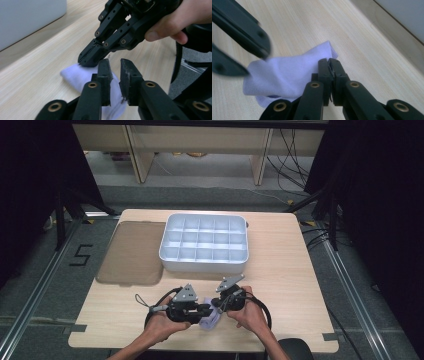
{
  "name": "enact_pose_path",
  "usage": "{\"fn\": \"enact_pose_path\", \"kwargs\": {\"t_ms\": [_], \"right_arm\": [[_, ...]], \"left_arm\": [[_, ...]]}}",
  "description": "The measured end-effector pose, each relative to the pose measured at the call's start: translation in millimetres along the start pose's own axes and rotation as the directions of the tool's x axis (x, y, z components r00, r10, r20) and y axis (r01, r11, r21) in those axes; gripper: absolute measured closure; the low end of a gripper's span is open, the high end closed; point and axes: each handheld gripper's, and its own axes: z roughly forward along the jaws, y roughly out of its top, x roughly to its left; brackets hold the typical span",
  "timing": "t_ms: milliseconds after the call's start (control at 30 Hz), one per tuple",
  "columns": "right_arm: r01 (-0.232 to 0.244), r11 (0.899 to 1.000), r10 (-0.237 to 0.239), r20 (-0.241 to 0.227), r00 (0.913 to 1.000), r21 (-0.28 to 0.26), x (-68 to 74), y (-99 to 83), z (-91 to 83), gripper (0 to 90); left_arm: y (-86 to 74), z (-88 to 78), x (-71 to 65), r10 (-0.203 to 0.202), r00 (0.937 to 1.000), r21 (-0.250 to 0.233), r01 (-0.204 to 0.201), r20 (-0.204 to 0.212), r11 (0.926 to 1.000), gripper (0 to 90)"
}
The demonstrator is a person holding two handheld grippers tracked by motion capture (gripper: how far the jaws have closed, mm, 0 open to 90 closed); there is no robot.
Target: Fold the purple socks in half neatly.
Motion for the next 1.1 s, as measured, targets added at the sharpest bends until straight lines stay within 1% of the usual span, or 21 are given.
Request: {"fn": "enact_pose_path", "kwargs": {"t_ms": [100,200,233,267,300,333,400,433,467,500,533,567,600,633,667,733,800,867,933,967,1100], "right_arm": [[-0.012,1.000,0.012,-0.007,0.9999,0.002,1.7,-0.1,0.0,88.7],[0.010,1.000,-0.010,0.002,0.9999,0.001,0.7,-0.4,-0.5,88.7],[0.014,1.000,-0.014,-0.001,0.9999,0.004,0.7,-0.5,-1.3,88.7],[-0.005,1.000,0.005,-0.001,1.0000,-0.002,2.3,-0.5,-0.8,88.8],[-0.012,1.000,0.012,0.003,0.9999,0.011,2.9,-0.5,-1.9,88.8],[-0.026,0.999,0.026,0.000,0.9997,0.021,4.3,-0.6,-3.0,88.8],[-0.018,1.000,0.018,-0.001,0.9998,-0.002,2.9,-2.2,-3.0,88.6],[-0.022,1.000,0.022,0.000,0.9998,-0.004,2.8,-3.1,-4.0,88.4],[-0.039,0.999,0.039,0.006,0.9992,0.005,4.0,-3.7,-5.0,87.3],[-0.015,1.000,0.015,0.009,0.9998,-0.009,2.9,-5.0,-5.6,85.3],[-0.050,0.999,0.050,0.006,0.9987,-0.004,4.6,-5.2,-8.2,83.3],[-0.042,0.999,0.042,0.020,0.9989,-0.019,4.0,-6.1,-8.7,80.8],[-0.046,0.999,0.046,0.010,0.9989,-0.009,4.1,-6.6,-11.9,77.8],[-0.046,0.999,0.047,0.024,0.9986,-0.027,2.9,-7.7,-12.0,74.6],[-0.056,0.998,0.056,0.025,0.9981,-0.032,2.1,-8.2,-13.0,73.0],[-0.064,0.998,0.064,0.022,0.9977,-0.024,-0.2,-8.9,-15.1,65.6],[-0.111,0.993,0.112,0.008,0.9937,-0.026,-0.8,-8.8,-13.1,61.7],[-0.120,0.993,0.120,-0.024,0.9925,-0.015,-2.3,-8.0,-12.0,57.9],[-0.136,0.990,0.134,-0.042,0.9900,-0.027,-5.4,-7.6,-8.1,55.4],[-0.148,0.989,0.146,-0.060,0.9875,-0.027,-7.1,-7.7,-5.5,54.6],[-0.165,0.986,0.165,-0.100,0.9811,0.016,-11.8,-6.2,0.5,52.3]], "left_arm": [[-11.7,10.1,-3.9,0.009,0.9997,0.068,-0.011,0.022,0.9976,80.3],[-21.2,21.5,-3.7,0.037,0.9992,0.136,-0.038,0.014,0.9899,81.7],[-23.3,23.4,-4.0,0.060,0.9982,0.144,-0.058,-0.005,0.9879,82.6],[-22.6,22.6,-3.3,0.081,0.9966,0.149,-0.078,-0.012,0.9857,83.7],[-22.0,22.3,-4.1,0.083,0.9964,0.149,-0.079,-0.018,0.9856,83.5],[-20.1,19.6,-1.5,0.147,0.9889,0.184,-0.140,-0.023,0.9729,83.3],[-21.7,19.8,-2.0,0.149,0.9881,0.179,-0.140,-0.038,0.9738,83.3],[-21.6,19.3,-1.5,0.164,0.9857,0.187,-0.153,-0.041,0.9704,83.3],[-21.4,19.2,-1.6,0.169,0.9844,0.186,-0.158,-0.048,0.9699,83.2],[-21.2,18.9,-1.3,0.179,0.9823,0.190,-0.166,-0.055,0.9678,83.0],[-22.1,19.0,-2.1,0.165,0.9842,0.180,-0.151,-0.065,0.9719,82.8],[-22.0,18.5,-0.5,0.178,0.9818,0.187,-0.163,-0.067,0.9689,82.7],[-21.5,17.5,0.9,0.191,0.9794,0.188,-0.176,-0.064,0.9662,82.6],[-22.7,18.5,0.1,0.160,0.9849,0.175,-0.146,-0.067,0.9737,82.6],[-21.9,17.8,1.7,0.186,0.9806,0.182,-0.172,-0.062,0.9681,82.6],[-22.6,18.6,1.0,0.172,0.9831,0.179,-0.158,-0.062,0.9710,82.7],[-22.4,18.3,0.5,0.173,0.9827,0.184,-0.158,-0.066,0.9701,82.7],[-23.0,18.9,0.6,0.172,0.9828,0.176,-0.158,-0.067,0.9715,82.7],[-22.9,18.3,1.1,0.178,0.9819,0.179,-0.165,-0.064,0.9700,82.7],[-22.4,17.9,2.1,0.192,0.9796,0.182,-0.178,-0.060,0.9670,82.7],[-23.0,17.9,2.7,0.185,0.9809,0.181,-0.172,-0.059,0.9684,82.7]]}}
